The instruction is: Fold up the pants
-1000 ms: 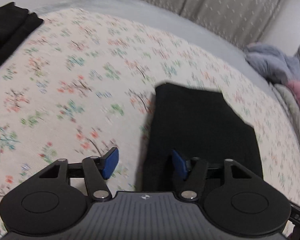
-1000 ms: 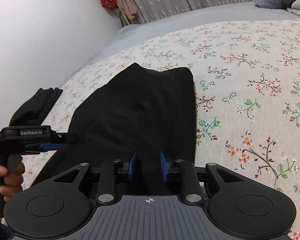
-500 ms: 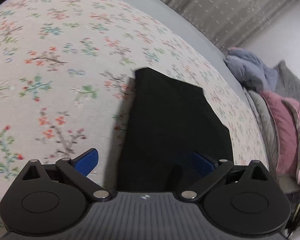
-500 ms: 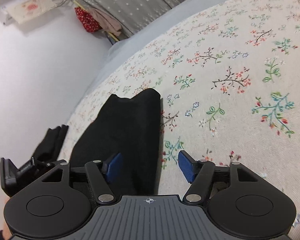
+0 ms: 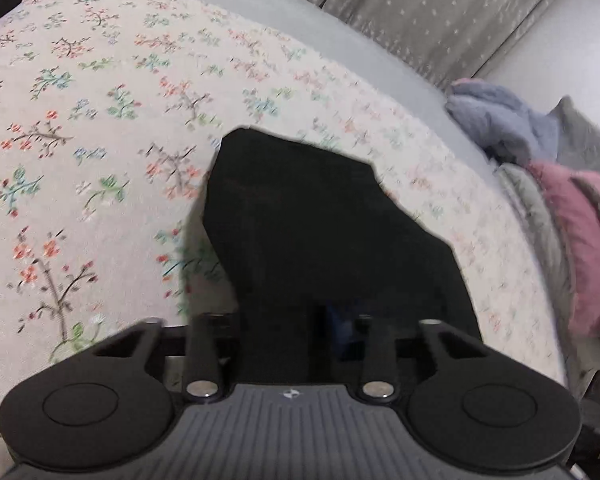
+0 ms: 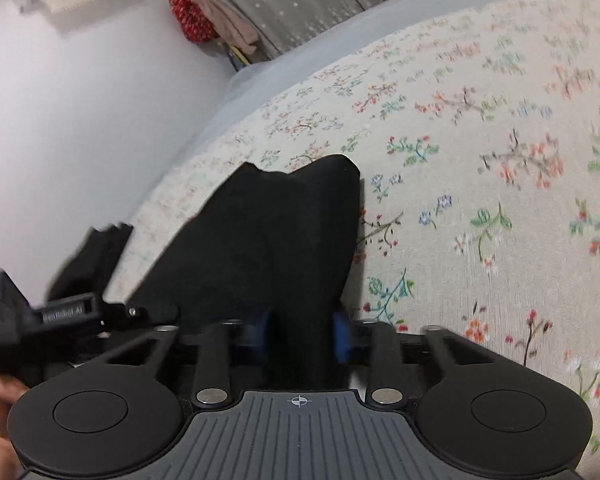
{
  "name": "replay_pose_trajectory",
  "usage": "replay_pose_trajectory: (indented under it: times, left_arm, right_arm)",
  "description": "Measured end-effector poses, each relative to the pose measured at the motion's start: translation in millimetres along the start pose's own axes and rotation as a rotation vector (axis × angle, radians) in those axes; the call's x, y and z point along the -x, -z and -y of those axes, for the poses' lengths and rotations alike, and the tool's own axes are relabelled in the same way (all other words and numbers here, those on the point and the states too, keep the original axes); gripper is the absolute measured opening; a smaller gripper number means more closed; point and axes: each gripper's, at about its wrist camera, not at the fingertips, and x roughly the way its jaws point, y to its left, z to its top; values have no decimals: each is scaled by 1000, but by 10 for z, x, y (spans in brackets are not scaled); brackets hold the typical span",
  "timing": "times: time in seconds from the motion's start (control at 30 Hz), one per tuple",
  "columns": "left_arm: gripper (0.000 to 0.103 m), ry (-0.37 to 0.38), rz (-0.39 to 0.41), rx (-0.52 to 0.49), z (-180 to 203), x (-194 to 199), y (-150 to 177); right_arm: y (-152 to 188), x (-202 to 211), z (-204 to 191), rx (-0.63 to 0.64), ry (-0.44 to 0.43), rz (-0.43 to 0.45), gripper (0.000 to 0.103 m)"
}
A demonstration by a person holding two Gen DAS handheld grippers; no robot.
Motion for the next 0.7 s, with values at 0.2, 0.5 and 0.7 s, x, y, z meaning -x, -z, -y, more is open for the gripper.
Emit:
replay_pose_trajectory:
  times: [0.2, 0.5, 0.7]
  left_arm:
    - [30, 74, 49, -24, 298, -118, -138]
    - [32, 145, 100, -81, 839, -672, -448]
    - [77, 0, 122, -202, 647, -953, -372]
  right_arm:
    - [-195, 179, -191, 142, 48, 90, 9]
    - [-879, 516, -11, 218, 133, 220, 8]
    - [-1143, 107, 572, 105, 201, 105, 23]
